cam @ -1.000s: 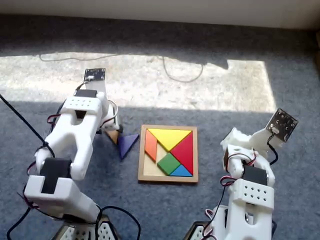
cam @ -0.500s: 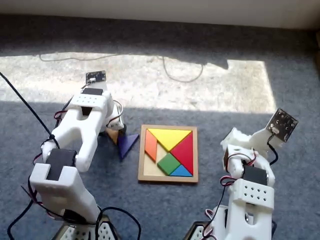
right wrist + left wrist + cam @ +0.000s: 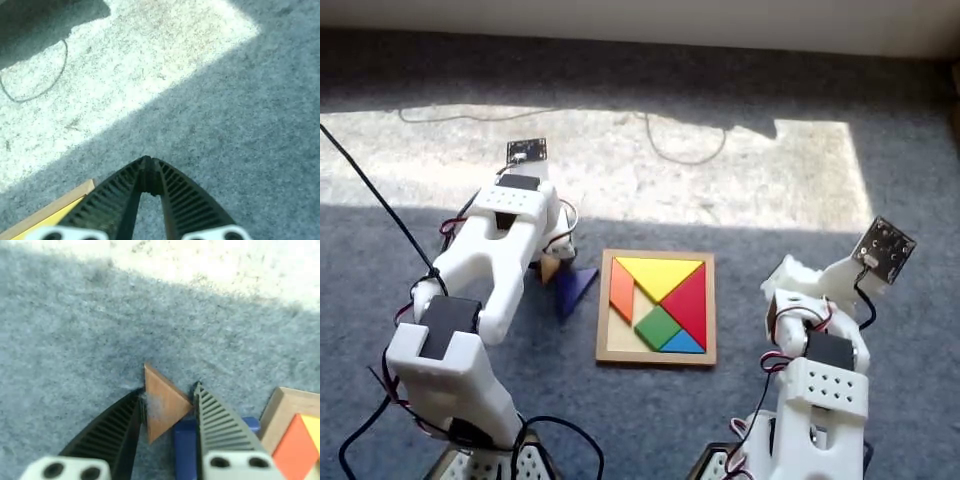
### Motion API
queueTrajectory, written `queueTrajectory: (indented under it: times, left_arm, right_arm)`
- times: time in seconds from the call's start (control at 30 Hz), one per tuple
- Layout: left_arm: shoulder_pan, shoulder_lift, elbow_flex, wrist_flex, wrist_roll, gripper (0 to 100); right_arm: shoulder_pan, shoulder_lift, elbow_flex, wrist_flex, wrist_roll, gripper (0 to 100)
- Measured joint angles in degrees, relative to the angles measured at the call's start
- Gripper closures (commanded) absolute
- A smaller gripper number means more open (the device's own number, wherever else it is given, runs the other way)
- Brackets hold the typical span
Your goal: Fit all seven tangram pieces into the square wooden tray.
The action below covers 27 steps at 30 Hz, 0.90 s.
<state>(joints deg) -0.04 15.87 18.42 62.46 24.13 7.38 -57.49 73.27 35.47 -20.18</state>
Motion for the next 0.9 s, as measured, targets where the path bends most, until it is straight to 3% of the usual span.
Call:
queueTrajectory:
  times: [0.27, 0.43, 0.67, 0.9]
  left_arm:
    - [-0.18, -5.98, 1.05, 1.32, -0.26, 89]
    - [2.02, -12.22, 5.19, 1.41, -5.63, 89]
    - [14.24, -17.93, 10.55, 0.62, -7.12, 89]
    - [25.93, -18.2, 12.04, -5.45, -8.79, 88]
  right_arm:
    - [0.0, 0.0, 0.0, 0.0, 0.0, 99.2]
    - [0.0, 0.0, 0.0, 0.0, 0.0, 99.2]
    - [0.0, 0.0, 0.0, 0.0, 0.0, 99.2]
    - [0.0, 0.0, 0.0, 0.0, 0.0, 99.2]
